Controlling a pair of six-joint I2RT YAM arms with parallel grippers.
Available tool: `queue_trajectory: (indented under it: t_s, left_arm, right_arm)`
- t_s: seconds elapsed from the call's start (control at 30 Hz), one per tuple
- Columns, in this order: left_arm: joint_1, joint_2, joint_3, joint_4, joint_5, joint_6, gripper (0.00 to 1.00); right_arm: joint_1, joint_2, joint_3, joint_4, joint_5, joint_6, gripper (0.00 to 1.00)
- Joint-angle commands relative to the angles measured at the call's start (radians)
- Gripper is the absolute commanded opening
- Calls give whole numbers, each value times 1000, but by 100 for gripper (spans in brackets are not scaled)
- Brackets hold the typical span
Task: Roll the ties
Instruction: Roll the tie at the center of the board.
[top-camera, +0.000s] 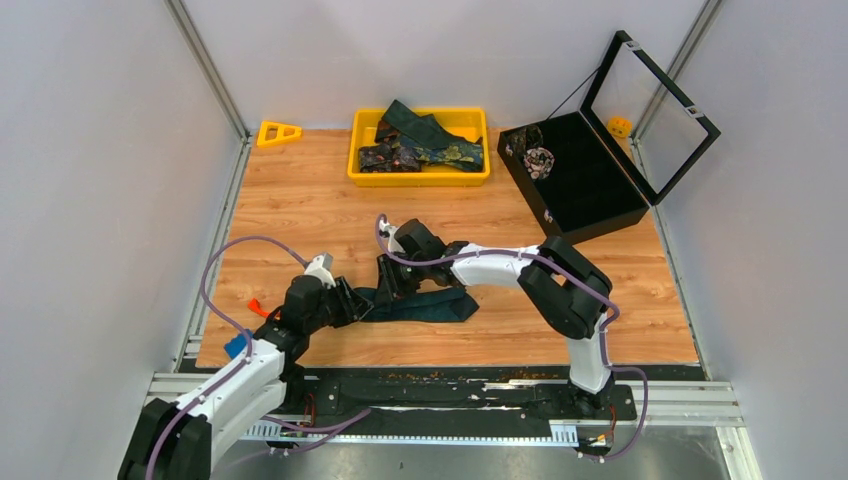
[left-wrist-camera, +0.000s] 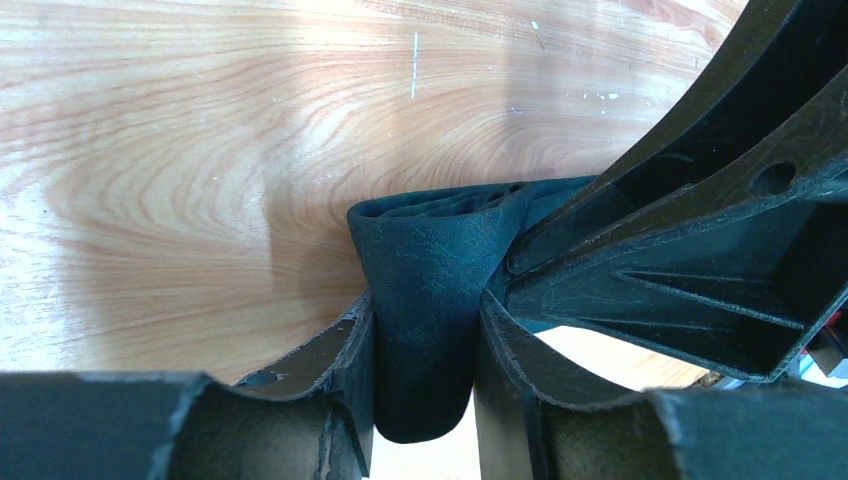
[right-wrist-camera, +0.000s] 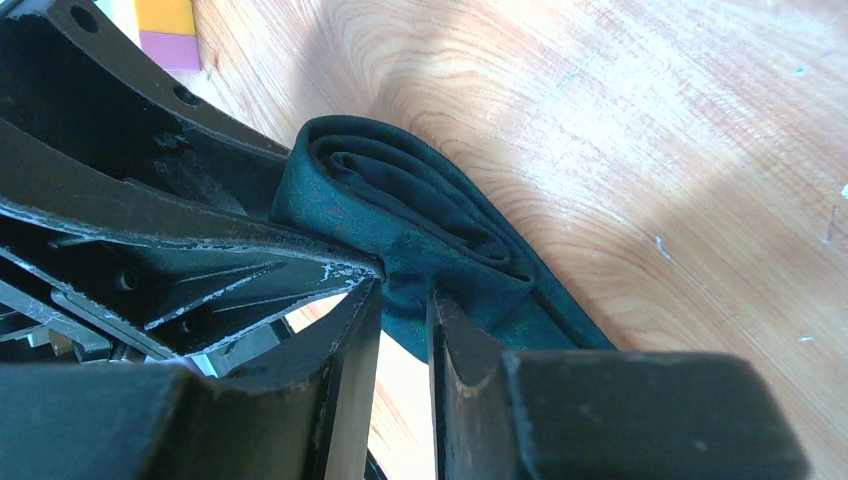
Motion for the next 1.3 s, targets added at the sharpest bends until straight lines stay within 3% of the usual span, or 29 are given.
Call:
queue_trajectory:
  t_s: [0.0,0.33,0.87,1.07,1.27]
  left_arm:
    - [1,18,-10,32,24,5,39]
    - [1,28,71,-106,-9,79,31]
    - [-15,29,216,-322,-176,165,24]
    - [-80,67,283,-379,-285,170,22]
    - [-138,103,352,-450,-388,173,21]
  right_arm:
    - [-3,11,-2,3,5,-29,25]
    - [-23,-61,16,-32,11,-50,26]
    - [-74,-124,-46,-12,-3,-74,31]
    - [-96,-165,-93,17,-9,-78,38]
    - [-118,-212,-150,51,-6,-76,54]
